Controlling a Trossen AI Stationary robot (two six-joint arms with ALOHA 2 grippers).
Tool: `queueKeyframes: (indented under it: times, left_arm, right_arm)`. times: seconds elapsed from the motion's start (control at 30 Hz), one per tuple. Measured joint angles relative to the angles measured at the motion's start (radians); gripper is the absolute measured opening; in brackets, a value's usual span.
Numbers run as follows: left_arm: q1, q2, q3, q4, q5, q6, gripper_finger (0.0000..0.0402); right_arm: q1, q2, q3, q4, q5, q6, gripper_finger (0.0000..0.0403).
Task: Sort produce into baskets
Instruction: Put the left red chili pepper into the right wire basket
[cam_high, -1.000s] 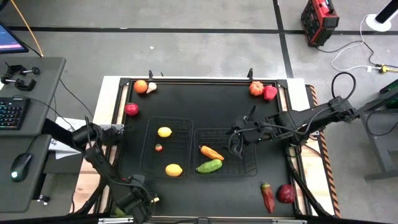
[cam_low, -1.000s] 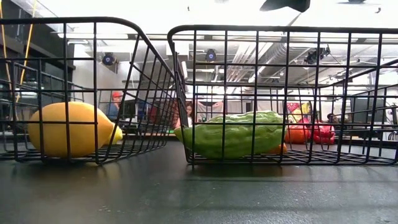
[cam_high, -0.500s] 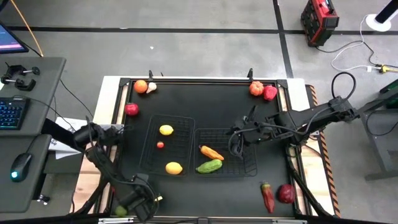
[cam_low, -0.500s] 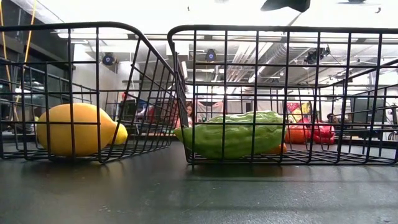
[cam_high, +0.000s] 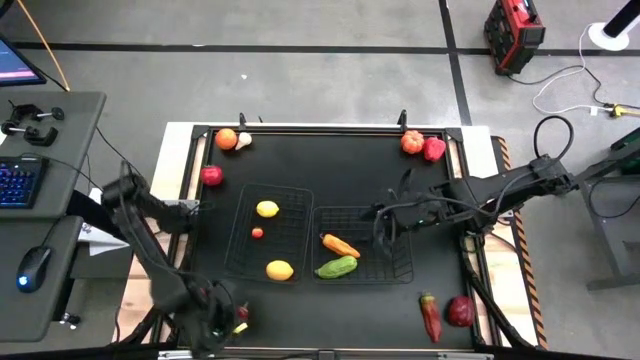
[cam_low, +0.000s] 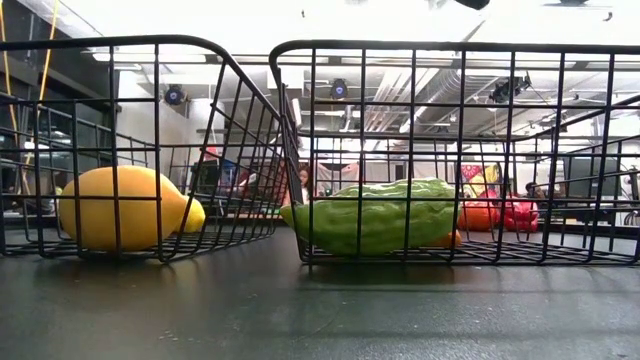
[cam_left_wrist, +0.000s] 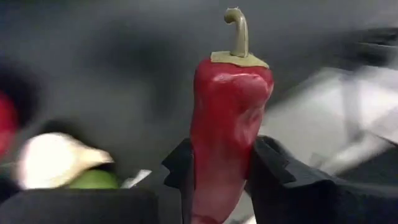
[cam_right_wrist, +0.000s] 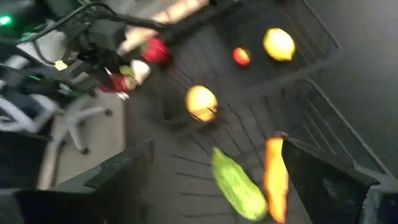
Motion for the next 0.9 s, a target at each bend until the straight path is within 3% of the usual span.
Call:
queueKeyframes:
  times: [0.13, 0.23, 0.37, 0.57, 0.73, 0.9]
  left_arm:
    - [0.025, -0.119, 0.002, 0.080, -0.173, 0.159, 0.0082]
    - [0.118, -0.166, 0.002, 0.100, -0.217, 0.348, 0.0082]
    - [0.275, -0.168, 0.001, 0.153, -0.219, 0.656, 0.0082]
    - [0.513, -0.160, 0.001, 0.377, -0.206, 1.087, 0.0082]
    - [0.675, -0.160, 0.001, 0.472, -0.129, 1.318, 0.0082]
    - [0.748, -0.150, 0.001, 0.487, -0.098, 1.469, 0.0082]
  right_arm:
    - [0.013, -0.032, 0.000, 0.078, 0.010, -0.024, 0.0346]
    - [0.031, -0.055, 0.000, 0.087, 0.063, -0.028, 0.0346]
    - [0.050, -0.084, 0.000, 0.089, 0.161, -0.033, 0.0346]
    - [0.052, -0.114, 0.000, 0.098, 0.234, -0.018, 0.0346]
    - [0.049, -0.122, 0.000, 0.115, 0.332, -0.018, 0.0346]
    - [0.049, -0.122, 0.000, 0.119, 0.388, -0.018, 0.0346]
